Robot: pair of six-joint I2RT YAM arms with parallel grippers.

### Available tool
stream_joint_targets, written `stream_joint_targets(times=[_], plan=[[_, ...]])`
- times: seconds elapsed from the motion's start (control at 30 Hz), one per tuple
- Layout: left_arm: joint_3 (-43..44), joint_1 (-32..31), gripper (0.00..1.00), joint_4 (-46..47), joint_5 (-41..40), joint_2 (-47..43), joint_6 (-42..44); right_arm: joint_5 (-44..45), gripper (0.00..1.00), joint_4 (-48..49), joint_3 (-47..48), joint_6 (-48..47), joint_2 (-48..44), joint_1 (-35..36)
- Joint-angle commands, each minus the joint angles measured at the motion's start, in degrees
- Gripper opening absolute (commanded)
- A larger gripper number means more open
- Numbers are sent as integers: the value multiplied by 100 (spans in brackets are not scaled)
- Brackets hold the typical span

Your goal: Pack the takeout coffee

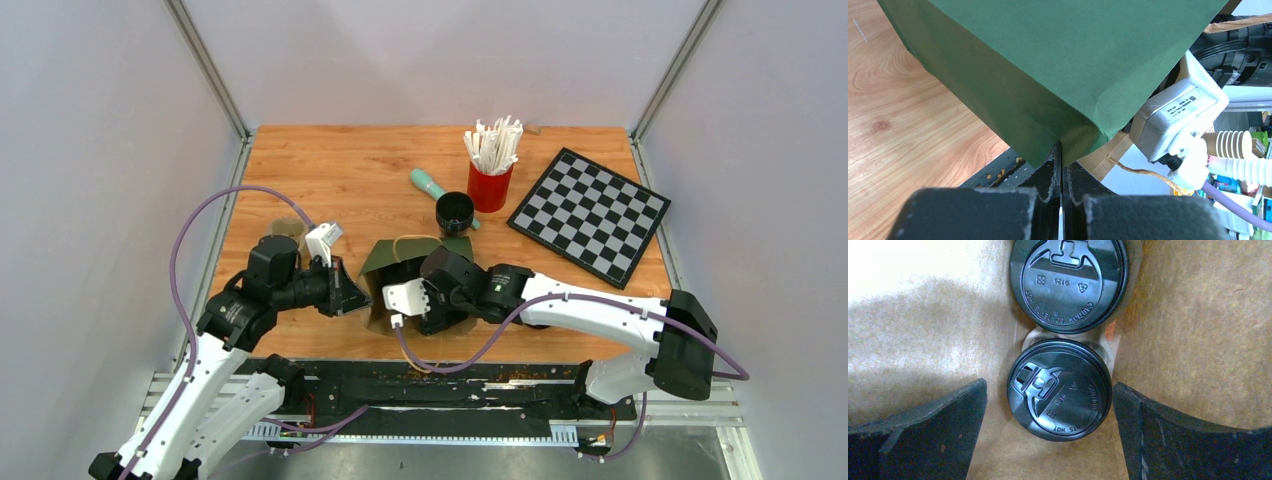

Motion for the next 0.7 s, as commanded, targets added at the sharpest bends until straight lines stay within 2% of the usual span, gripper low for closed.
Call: stream_joint_targets(times=[0.0, 0.17, 0.43, 0.67], plan=[[240, -15, 0, 11, 3, 72, 38, -86, 97, -55, 315, 113, -193, 42], [276, -15, 0, -33, -10, 97, 38, -140, 95, -201, 403, 61, -213, 53], [384, -15, 0, -102, -106, 107, -31, -481, 76, -708, 849, 334, -234, 104], [479, -10, 0, -117, -106, 109, -228, -699, 69, -1196, 1309, 390, -238, 126]])
